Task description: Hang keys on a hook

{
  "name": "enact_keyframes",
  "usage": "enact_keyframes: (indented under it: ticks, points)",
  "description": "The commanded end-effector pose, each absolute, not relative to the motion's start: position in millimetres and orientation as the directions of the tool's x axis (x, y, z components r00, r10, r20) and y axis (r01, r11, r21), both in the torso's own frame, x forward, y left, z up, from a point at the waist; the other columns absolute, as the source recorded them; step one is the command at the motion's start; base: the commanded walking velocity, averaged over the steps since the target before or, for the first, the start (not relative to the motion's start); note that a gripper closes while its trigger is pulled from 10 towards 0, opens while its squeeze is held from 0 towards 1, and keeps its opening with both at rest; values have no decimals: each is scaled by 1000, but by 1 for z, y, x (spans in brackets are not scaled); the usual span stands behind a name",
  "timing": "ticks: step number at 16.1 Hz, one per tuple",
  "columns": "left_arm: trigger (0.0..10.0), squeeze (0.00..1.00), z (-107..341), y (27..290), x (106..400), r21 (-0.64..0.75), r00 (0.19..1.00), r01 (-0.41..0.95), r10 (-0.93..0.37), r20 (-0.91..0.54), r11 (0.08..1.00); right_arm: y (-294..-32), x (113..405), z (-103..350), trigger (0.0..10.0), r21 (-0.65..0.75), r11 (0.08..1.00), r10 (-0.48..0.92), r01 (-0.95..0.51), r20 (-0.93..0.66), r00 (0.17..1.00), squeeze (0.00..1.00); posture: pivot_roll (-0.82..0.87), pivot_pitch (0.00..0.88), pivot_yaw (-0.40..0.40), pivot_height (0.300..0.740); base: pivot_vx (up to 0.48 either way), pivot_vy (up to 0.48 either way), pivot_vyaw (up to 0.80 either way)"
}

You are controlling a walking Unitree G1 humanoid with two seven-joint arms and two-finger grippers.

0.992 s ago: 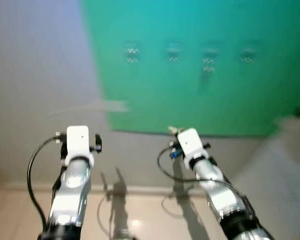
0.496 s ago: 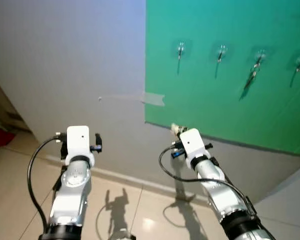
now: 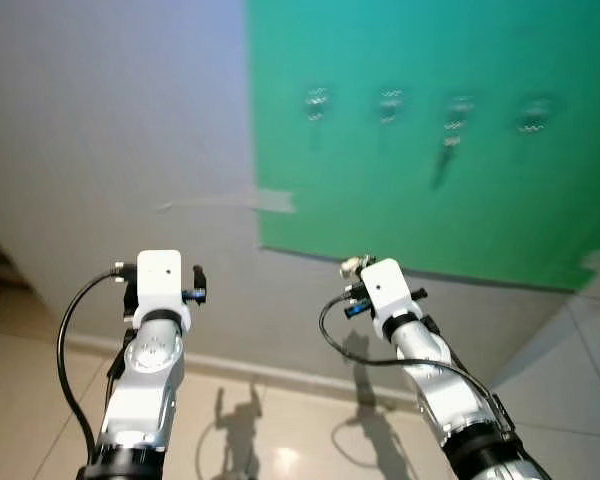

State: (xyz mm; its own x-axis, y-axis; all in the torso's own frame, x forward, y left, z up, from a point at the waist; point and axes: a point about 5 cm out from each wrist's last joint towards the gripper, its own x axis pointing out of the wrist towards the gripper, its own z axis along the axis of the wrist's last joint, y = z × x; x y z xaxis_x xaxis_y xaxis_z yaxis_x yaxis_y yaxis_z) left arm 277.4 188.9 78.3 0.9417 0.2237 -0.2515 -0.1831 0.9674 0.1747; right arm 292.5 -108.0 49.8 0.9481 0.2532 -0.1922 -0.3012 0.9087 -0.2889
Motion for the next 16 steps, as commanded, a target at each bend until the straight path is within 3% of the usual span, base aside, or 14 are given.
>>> enact_keyframes:
  ticks: [1, 16]
  points:
    - [10000, 0, 81, 183, 280, 170, 949, -159, 198, -245, 973, -112, 294, 54, 0, -291, 912, 248, -290, -172, 953, 0, -46, 0, 9, 740, 315, -360, 0]
    - [10000, 0, 80, 182, 279, 184, 949, -154, 197, -248, 971, -109, 293, 53, 0, -288, 907, 267, -307, -171, 948, 0, -42, 0, 6, 740, 357, -312, 0]
